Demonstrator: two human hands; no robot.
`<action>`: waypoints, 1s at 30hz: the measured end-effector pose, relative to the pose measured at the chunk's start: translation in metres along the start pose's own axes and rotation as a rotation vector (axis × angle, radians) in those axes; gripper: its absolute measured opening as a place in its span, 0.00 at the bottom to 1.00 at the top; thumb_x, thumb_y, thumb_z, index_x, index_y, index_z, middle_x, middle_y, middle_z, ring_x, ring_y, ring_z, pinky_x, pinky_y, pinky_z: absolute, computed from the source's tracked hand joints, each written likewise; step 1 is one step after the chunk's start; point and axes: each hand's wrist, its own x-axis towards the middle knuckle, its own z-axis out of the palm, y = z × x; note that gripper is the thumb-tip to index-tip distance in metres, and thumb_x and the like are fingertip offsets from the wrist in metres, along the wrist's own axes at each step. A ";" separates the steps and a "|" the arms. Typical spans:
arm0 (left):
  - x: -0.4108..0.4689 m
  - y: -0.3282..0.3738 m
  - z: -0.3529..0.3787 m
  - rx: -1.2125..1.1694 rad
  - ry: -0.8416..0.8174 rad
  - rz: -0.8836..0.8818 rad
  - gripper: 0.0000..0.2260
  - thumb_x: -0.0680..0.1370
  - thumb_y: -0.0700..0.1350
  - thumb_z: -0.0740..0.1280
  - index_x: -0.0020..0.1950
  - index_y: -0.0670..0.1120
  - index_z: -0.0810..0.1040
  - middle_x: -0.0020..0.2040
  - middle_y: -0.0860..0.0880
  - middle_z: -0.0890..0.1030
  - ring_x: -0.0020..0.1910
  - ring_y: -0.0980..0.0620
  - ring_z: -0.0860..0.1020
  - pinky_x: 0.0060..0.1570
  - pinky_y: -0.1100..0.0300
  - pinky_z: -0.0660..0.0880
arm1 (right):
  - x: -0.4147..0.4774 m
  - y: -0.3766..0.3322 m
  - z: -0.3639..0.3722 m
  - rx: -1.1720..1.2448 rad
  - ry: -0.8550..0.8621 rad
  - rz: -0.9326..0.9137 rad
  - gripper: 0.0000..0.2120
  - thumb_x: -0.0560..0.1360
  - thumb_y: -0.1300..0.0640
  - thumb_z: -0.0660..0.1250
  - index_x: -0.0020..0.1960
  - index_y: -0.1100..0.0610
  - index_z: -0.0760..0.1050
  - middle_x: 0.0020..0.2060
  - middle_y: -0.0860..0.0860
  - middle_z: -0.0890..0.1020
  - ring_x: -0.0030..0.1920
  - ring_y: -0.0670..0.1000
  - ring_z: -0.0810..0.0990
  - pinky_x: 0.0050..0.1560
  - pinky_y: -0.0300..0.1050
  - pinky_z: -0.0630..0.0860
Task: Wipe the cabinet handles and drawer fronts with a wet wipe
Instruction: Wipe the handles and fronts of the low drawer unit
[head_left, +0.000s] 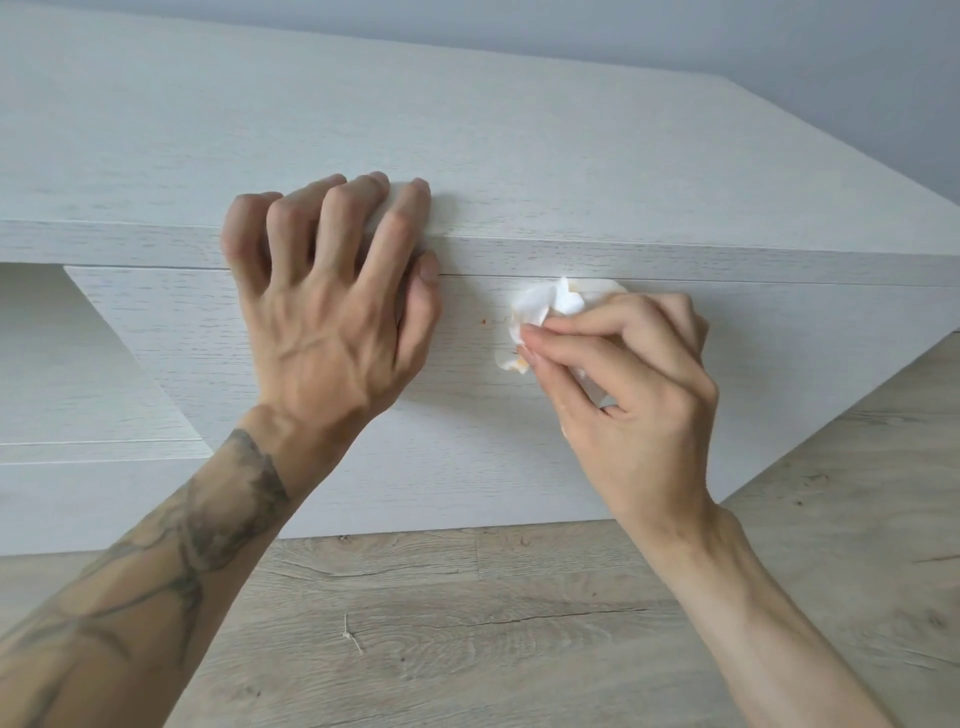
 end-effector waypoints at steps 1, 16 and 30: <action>0.000 -0.001 0.000 0.001 -0.004 -0.002 0.18 0.88 0.52 0.56 0.72 0.47 0.78 0.64 0.45 0.80 0.63 0.42 0.72 0.69 0.47 0.57 | 0.001 0.001 0.000 -0.006 -0.005 -0.014 0.02 0.79 0.59 0.78 0.49 0.57 0.89 0.45 0.50 0.86 0.48 0.57 0.81 0.51 0.61 0.77; 0.000 -0.001 0.000 0.007 0.004 0.002 0.17 0.88 0.52 0.57 0.71 0.47 0.78 0.64 0.45 0.81 0.63 0.42 0.72 0.68 0.45 0.59 | -0.010 -0.009 0.002 -0.076 0.067 0.048 0.02 0.78 0.63 0.78 0.49 0.58 0.89 0.45 0.52 0.86 0.46 0.57 0.80 0.50 0.61 0.77; 0.001 -0.001 0.000 0.001 -0.002 0.015 0.17 0.88 0.52 0.57 0.71 0.46 0.78 0.64 0.45 0.80 0.64 0.44 0.71 0.68 0.46 0.59 | -0.018 -0.009 -0.031 0.213 0.143 0.372 0.11 0.82 0.67 0.72 0.59 0.54 0.81 0.51 0.57 0.82 0.52 0.53 0.83 0.57 0.48 0.80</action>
